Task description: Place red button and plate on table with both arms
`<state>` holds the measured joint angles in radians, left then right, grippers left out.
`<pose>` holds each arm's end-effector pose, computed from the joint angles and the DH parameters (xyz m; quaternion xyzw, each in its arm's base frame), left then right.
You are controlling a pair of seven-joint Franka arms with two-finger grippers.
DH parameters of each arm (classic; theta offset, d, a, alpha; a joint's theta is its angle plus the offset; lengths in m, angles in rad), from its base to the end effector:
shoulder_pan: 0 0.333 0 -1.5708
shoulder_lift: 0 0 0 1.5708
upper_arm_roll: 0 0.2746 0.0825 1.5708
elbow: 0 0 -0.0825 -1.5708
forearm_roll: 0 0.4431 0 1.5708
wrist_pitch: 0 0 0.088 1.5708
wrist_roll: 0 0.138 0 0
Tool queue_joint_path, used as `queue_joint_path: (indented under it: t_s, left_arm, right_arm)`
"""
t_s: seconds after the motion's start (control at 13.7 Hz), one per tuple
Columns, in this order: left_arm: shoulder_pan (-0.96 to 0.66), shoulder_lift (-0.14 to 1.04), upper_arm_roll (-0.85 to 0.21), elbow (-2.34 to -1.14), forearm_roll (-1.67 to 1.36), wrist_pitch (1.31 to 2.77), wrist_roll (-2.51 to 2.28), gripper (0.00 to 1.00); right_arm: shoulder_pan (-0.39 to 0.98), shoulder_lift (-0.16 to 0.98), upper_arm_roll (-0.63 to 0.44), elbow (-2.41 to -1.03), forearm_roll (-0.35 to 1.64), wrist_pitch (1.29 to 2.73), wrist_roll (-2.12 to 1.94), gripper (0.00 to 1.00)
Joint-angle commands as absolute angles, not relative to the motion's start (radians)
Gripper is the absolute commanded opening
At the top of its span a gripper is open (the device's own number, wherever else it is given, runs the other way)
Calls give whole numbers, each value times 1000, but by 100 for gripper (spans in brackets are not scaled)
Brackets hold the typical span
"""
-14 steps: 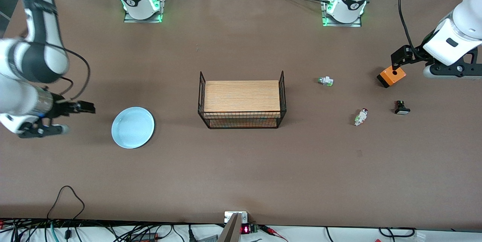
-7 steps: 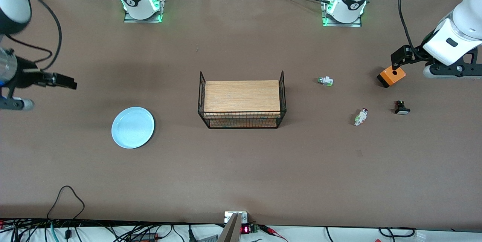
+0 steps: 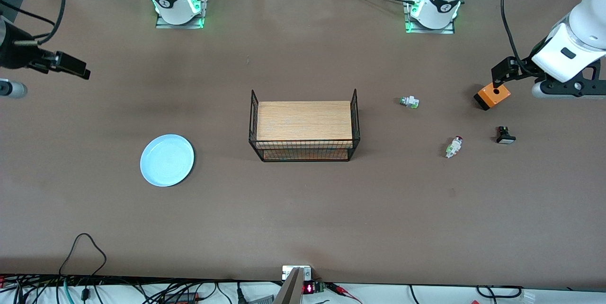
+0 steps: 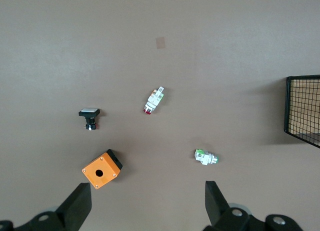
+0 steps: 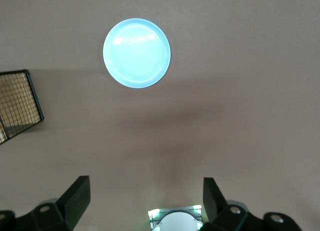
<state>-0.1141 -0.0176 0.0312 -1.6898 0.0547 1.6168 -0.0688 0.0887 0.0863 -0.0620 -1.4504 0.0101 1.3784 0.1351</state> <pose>0.6056 -0.0429 0.5038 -0.9992 0.0091 0.0256 0.0290 0.6107 0.0191 0.5470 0.9954 -0.0535 -0.0789 0.0040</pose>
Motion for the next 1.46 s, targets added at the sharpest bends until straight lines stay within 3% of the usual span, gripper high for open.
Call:
queue_joint_path:
  t_s: [0.0,0.51,0.73,1.39]
  left_arm:
    - [-115,-14,32,-1667,43,1594,-48,100]
    - [-118,-14,31,-1667,43,1594,-48,100]
    - [-118,-14,31,-1667,43,1594,-48,100]
    - [-118,-14,31,-1667,43,1594,-46,100]
  right_arm:
    - [97,54,-75,-1519,6,1420,23,100]
    - [91,58,-75,-1509,-2,1436,-2,100]
    - [77,64,-75,-1502,-2,1548,-2,100]
    - [74,72,-75,-1489,-6,1428,-12,100]
